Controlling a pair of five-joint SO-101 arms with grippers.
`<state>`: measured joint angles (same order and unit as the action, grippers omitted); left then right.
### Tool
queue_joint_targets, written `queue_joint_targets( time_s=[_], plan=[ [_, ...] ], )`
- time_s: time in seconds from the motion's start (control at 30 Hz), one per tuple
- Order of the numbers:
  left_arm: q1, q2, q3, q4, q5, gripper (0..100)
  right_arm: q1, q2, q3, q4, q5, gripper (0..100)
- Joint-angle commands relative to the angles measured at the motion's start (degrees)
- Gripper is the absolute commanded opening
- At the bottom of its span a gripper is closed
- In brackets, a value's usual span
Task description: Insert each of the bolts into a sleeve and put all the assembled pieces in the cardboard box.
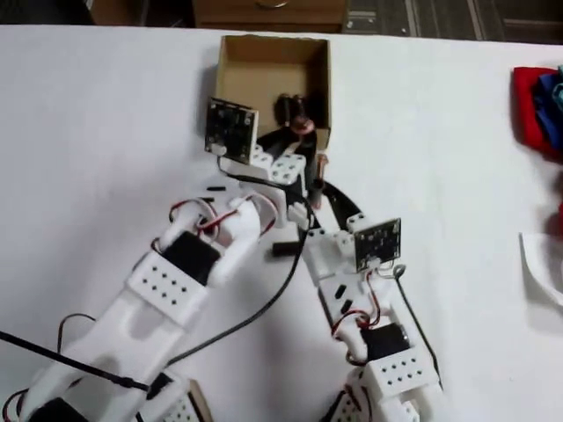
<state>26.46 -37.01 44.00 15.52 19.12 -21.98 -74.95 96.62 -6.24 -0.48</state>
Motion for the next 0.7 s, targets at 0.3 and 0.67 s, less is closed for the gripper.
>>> queue_joint_targets(
  time_s=[0.3, 0.67],
  plan=[
    [0.8, -3.3, -6.1, 1.1, -0.1, 3, 0.2, -1.2, 0.7, 0.4, -0.4, 2.2],
    [1.0, -3.3, -9.7, 10.8, -0.1, 3, 1.4, 3.2, 0.5, -2.7, -0.4, 2.2]
  ],
)
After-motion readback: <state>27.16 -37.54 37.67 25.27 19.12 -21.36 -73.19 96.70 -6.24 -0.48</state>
